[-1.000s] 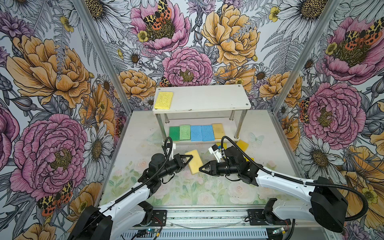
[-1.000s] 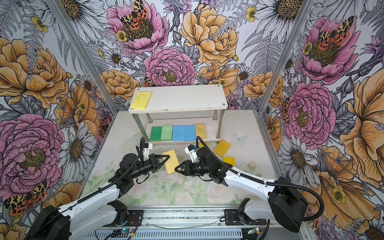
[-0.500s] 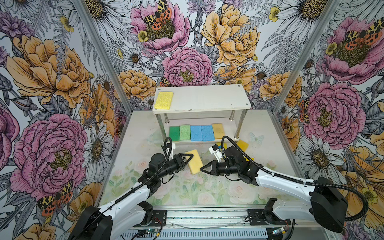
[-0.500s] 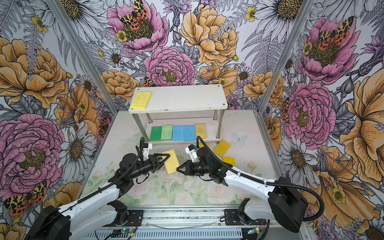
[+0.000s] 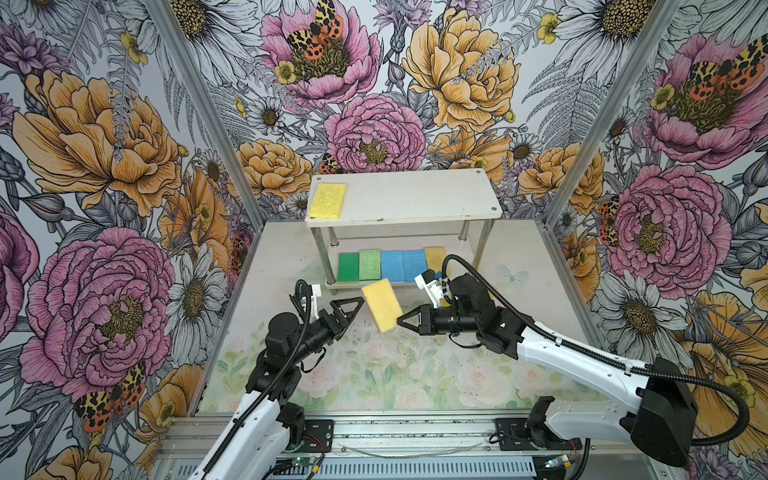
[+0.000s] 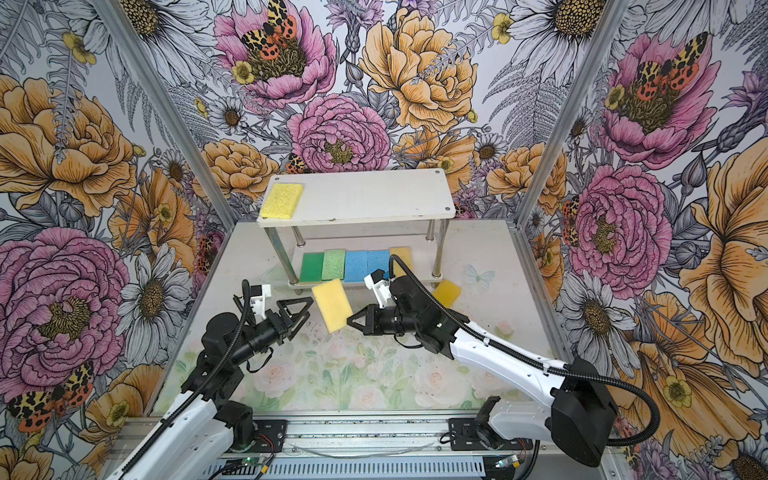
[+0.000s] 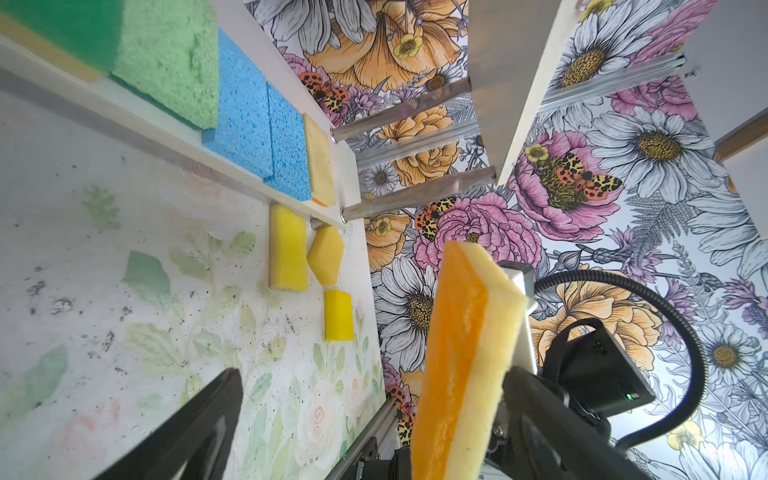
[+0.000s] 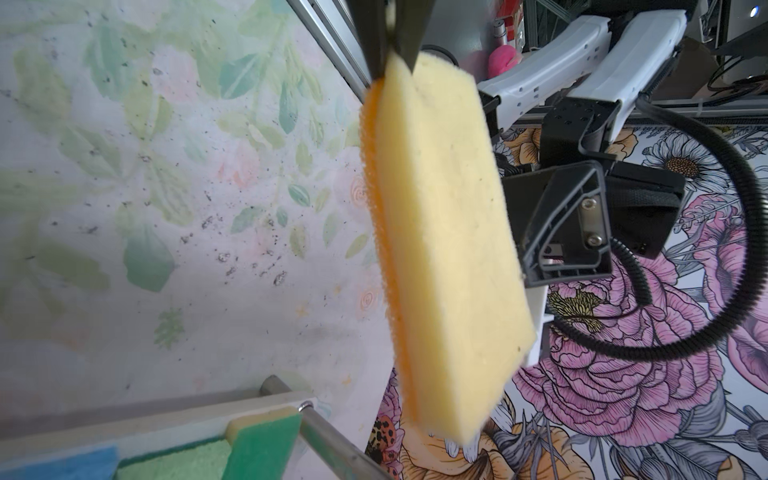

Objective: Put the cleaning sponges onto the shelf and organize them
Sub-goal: 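Carry the beige sponge up to the upper shelf tier while the left arm withdraws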

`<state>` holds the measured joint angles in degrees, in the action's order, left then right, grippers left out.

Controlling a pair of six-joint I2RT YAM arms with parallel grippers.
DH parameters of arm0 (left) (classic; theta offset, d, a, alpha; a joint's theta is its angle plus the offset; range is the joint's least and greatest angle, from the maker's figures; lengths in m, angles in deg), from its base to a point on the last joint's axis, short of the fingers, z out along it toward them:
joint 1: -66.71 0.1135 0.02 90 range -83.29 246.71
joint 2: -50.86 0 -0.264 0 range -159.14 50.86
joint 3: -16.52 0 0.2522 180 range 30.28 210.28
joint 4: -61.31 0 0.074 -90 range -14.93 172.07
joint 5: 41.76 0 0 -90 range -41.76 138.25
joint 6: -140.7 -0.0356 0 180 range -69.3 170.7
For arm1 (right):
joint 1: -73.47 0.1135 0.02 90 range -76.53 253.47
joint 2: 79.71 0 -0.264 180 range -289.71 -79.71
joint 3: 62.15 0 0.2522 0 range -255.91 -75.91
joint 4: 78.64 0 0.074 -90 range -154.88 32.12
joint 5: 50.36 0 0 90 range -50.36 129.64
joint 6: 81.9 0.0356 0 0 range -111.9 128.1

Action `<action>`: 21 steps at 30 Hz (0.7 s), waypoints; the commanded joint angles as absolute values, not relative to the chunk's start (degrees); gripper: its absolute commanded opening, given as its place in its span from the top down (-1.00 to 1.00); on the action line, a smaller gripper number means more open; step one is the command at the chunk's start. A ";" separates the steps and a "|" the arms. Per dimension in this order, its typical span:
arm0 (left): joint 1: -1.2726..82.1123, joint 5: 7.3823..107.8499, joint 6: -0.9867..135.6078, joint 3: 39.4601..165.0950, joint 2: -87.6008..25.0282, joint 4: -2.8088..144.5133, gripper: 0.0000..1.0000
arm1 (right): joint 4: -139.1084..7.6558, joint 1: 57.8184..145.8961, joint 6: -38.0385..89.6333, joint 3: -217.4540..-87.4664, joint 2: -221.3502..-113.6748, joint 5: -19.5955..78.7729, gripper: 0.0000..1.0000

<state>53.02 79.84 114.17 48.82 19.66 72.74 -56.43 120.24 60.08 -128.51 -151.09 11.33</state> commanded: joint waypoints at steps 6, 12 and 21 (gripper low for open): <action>62.25 84.14 113.74 46.34 32.86 89.06 -0.98 | -48.05 115.95 53.79 -143.29 -154.82 8.54 0.95; 63.55 85.01 110.84 45.75 32.79 93.70 -0.98 | -45.91 112.66 53.38 -156.26 -160.53 6.49 0.95; 63.59 86.10 108.43 46.79 28.54 93.47 -0.98 | -42.76 109.01 54.97 -175.76 -173.42 7.02 0.95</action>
<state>63.16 84.17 110.30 45.70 28.77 93.27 -44.71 109.72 54.75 -171.78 -170.36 7.19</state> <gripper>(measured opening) 0.987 0.057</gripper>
